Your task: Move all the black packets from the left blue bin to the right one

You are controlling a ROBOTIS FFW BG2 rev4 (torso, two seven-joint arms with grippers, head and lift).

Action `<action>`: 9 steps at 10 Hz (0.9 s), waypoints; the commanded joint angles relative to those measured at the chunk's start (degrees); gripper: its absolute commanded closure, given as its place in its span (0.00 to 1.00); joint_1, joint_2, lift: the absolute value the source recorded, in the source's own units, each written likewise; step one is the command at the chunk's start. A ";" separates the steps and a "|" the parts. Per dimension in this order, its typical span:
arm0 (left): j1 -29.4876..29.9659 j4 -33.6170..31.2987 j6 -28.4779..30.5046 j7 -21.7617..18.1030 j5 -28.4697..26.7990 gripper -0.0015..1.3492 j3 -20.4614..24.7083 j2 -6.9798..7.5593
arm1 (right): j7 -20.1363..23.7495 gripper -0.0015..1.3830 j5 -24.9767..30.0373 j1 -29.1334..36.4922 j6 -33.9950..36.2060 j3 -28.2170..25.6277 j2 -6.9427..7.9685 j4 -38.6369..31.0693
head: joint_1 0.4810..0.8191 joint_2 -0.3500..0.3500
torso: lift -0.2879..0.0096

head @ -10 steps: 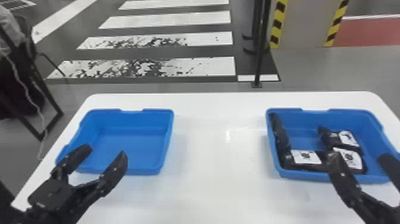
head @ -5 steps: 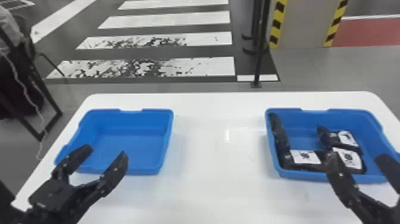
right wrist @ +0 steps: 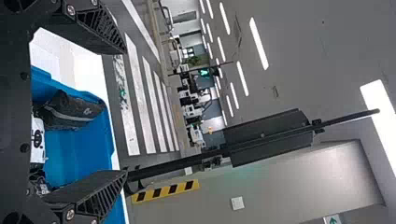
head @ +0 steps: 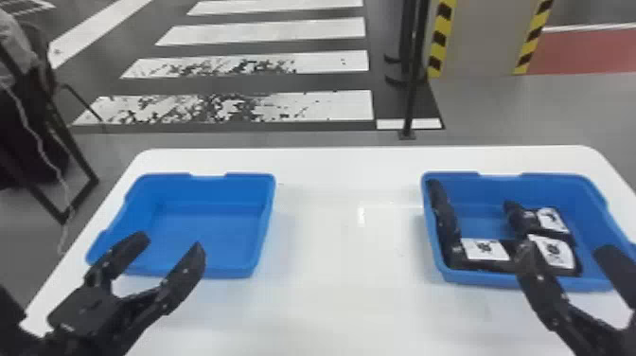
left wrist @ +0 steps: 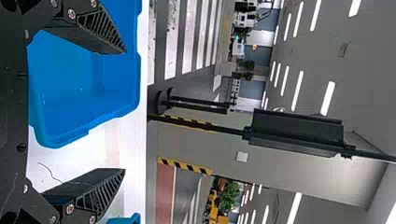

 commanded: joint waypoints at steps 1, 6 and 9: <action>0.06 0.00 0.16 0.00 0.11 0.12 0.00 0.00 | -0.05 0.08 -0.16 0.00 0.00 0.09 0.05 0.03 | 0.63 0.66 | 0.35; 0.06 0.00 0.02 0.00 0.11 0.12 -0.11 -0.09 | 0.04 0.08 -0.62 0.14 0.00 0.21 0.05 -0.11 | 0.63 0.66 | 0.35; 0.20 0.00 0.30 0.00 0.11 0.12 0.23 -0.44 | 0.04 0.08 -0.96 0.00 -0.14 0.43 0.05 0.03 | 0.63 0.67 | 0.35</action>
